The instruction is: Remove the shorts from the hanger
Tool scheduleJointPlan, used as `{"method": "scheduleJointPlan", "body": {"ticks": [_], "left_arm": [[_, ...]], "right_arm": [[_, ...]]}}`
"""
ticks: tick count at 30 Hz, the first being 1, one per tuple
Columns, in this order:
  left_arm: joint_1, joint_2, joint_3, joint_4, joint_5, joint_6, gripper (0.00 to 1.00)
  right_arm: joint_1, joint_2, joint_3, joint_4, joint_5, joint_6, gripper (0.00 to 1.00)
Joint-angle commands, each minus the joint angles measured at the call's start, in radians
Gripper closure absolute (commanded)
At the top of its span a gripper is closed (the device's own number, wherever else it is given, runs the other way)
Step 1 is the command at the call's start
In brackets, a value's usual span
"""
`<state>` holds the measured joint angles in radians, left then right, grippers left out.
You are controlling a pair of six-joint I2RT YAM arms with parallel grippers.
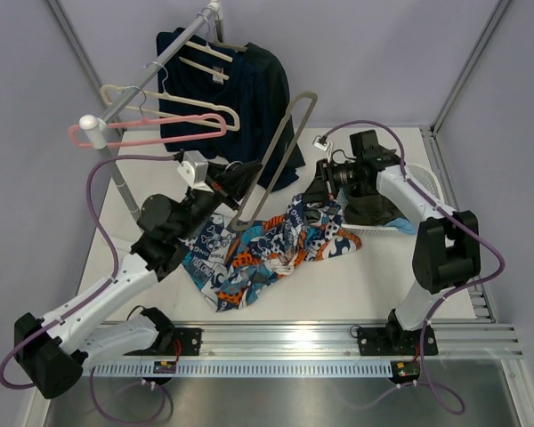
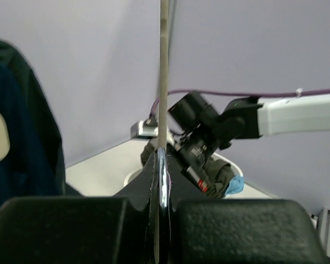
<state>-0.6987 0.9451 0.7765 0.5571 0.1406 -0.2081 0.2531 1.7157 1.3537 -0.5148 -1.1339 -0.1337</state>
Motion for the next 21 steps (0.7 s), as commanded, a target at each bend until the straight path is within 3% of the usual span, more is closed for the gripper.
{"method": "scheduleJointPlan", "body": {"ticks": [1,2,5,8,9,12,17,21], "left_arm": [[0.004,0.033,0.127,0.068,0.100,0.005,1.00],[0.004,0.034,0.144,-0.004,0.150,0.013,1.00],[0.004,-0.002,0.147,-0.202,0.238,0.053,1.00],[0.004,-0.073,0.139,-0.438,0.277,0.104,1.00],[0.004,-0.097,0.124,-0.495,0.281,0.133,1.00],[0.004,-0.176,0.086,-0.672,0.274,0.171,1.00],[0.004,-0.221,0.049,-0.845,0.267,0.200,1.00],[0.004,-0.181,0.044,-0.884,0.284,0.245,1.00]], "right_arm": [[-0.015,-0.028,0.057,-0.110,0.030,-0.125,0.90],[-0.027,-0.027,0.126,-0.170,0.019,-0.177,0.76],[-0.104,-0.011,0.299,-0.426,-0.010,-0.393,0.54],[-0.224,0.018,0.479,-0.675,-0.058,-0.637,0.41],[-0.288,0.027,0.525,-0.841,-0.088,-0.832,0.34],[-0.340,0.073,0.694,-1.119,-0.103,-1.140,0.25],[-0.321,0.003,0.691,-1.128,-0.128,-1.215,0.16],[-0.140,-0.091,0.579,-1.128,-0.052,-1.280,0.16]]}}
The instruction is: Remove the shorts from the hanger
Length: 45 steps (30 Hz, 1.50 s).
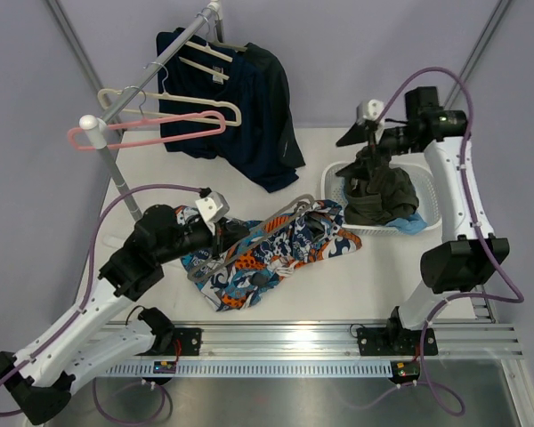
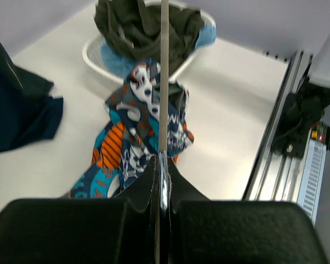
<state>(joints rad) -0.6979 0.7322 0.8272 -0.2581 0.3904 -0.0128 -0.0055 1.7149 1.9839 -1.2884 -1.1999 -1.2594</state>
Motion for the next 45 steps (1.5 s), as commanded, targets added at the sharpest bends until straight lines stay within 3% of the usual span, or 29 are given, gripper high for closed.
{"method": "scheduleJointPlan", "body": {"ticks": [1,2,10,16,21,30,37,40,45], "left_arm": [[0.003,0.041,-0.002,-0.073,0.036,0.054,1.00],[0.003,0.047,0.001,-0.075,0.038,0.059,1.00],[0.003,0.098,0.041,-0.104,0.047,0.103,1.00],[0.003,0.113,0.070,-0.102,0.056,0.109,1.00],[0.003,0.098,0.085,-0.099,0.062,0.111,1.00],[0.003,0.065,0.081,-0.087,0.097,0.108,1.00],[0.003,0.065,0.056,-0.125,0.097,0.117,1.00],[0.003,0.062,0.050,-0.132,0.096,0.116,1.00],[0.003,0.042,0.055,-0.130,0.094,0.111,1.00]], "right_arm": [[0.157,-0.109,-0.092,-0.353,0.029,-0.166,0.16],[0.224,-0.138,-0.105,-0.347,0.040,-0.172,0.15],[0.416,-0.156,-0.122,-0.342,0.134,-0.135,0.17],[0.541,-0.147,-0.258,-0.279,0.187,-0.069,0.25],[0.579,-0.144,-0.333,-0.186,0.240,-0.006,0.31],[0.590,-0.155,-0.392,0.003,0.299,0.132,0.52],[0.590,-0.161,-0.225,-0.196,0.152,-0.009,0.47],[0.590,-0.172,-0.220,-0.154,0.138,0.049,0.46],[0.590,-0.167,-0.275,0.021,0.247,0.192,0.41]]}}
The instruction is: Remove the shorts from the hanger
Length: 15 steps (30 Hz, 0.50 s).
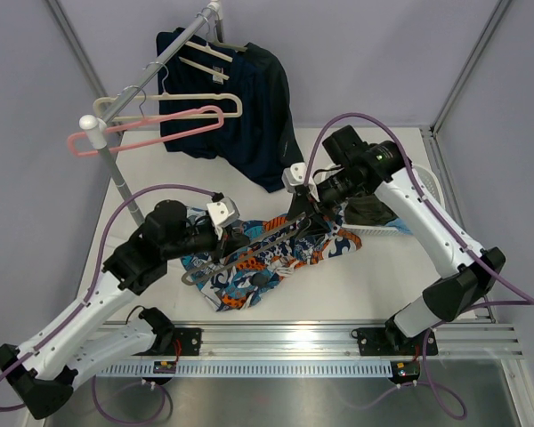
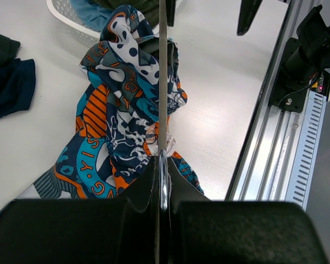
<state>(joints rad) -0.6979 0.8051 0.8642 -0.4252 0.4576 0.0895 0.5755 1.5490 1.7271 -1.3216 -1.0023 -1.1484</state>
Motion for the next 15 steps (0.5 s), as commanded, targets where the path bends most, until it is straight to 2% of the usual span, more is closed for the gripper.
{"method": "scheduleJointPlan", "body": {"ticks": [1,5,8,15], "left_arm": [[0.003,-0.032,0.019,0.039,0.027,0.009,1.00],[0.003,-0.047,0.021,0.043,0.030,0.001,1.00],[0.003,-0.058,0.016,0.043,0.035,-0.005,1.00],[0.003,-0.086,0.013,0.040,0.041,-0.010,1.00]], "right_arm": [[0.009,0.017,-0.020,0.055,0.071,0.082,0.40],[0.009,0.042,-0.053,0.082,0.149,0.081,0.39],[0.009,0.033,-0.093,0.151,0.175,0.114,0.39],[0.009,0.048,-0.110,0.196,0.214,0.134,0.40]]}}
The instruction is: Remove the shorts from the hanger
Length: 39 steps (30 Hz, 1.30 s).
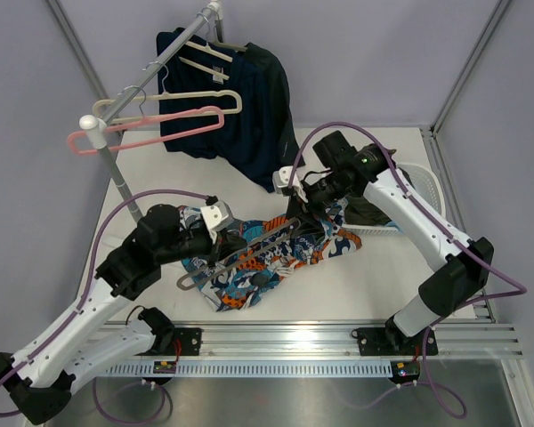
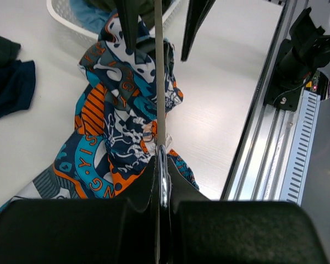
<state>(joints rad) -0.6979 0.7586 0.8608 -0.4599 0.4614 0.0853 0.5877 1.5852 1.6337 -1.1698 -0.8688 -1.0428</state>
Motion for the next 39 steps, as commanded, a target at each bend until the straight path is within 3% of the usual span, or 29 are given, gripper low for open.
{"method": "scheduleJointPlan", "body": {"ticks": [1,6,9,10,14,17,19,21,22,23,24,30,39], "left_arm": [[0.003,-0.039,0.017,0.076,0.039,-0.004,1.00],[0.003,-0.042,0.018,0.067,0.053,-0.001,1.00],[0.003,-0.048,0.015,0.069,0.033,0.005,1.00],[0.003,-0.050,0.011,0.070,0.026,0.007,1.00],[0.003,-0.048,0.000,0.083,-0.007,0.010,1.00],[0.003,-0.047,-0.002,0.081,-0.085,0.001,0.88],[0.005,-0.056,-0.002,0.084,-0.157,-0.012,0.68],[0.005,-0.073,-0.005,0.096,-0.205,-0.009,0.58],[0.003,-0.093,-0.003,0.102,-0.222,-0.015,0.49],[0.003,-0.105,-0.003,0.115,-0.239,-0.019,0.29],[0.003,-0.117,-0.005,0.119,-0.272,-0.021,0.22],[0.005,-0.223,0.000,0.116,-0.404,-0.025,0.03],[0.003,-0.341,-0.020,0.024,-0.497,-0.082,0.01]], "right_arm": [[-0.003,0.018,-0.021,0.062,0.102,0.035,0.40],[-0.003,0.019,-0.035,0.085,0.110,0.032,0.37],[-0.003,0.032,-0.011,0.032,0.053,0.009,0.56],[-0.003,0.035,-0.003,-0.005,0.015,-0.012,0.72],[-0.005,0.029,0.025,-0.100,-0.058,-0.074,1.00],[-0.011,0.018,0.052,-0.172,-0.093,-0.108,1.00],[-0.040,0.003,0.069,-0.194,-0.127,-0.097,1.00],[-0.090,-0.005,0.090,-0.199,-0.142,-0.079,1.00],[-0.113,-0.014,0.097,-0.202,-0.151,-0.065,1.00],[-0.139,-0.019,0.103,-0.200,-0.156,-0.057,1.00],[-0.194,-0.022,0.112,-0.199,-0.159,-0.050,1.00],[-0.336,-0.025,0.114,-0.153,-0.061,0.015,1.00],[-0.348,0.050,0.165,0.229,0.131,0.450,1.00]]}}
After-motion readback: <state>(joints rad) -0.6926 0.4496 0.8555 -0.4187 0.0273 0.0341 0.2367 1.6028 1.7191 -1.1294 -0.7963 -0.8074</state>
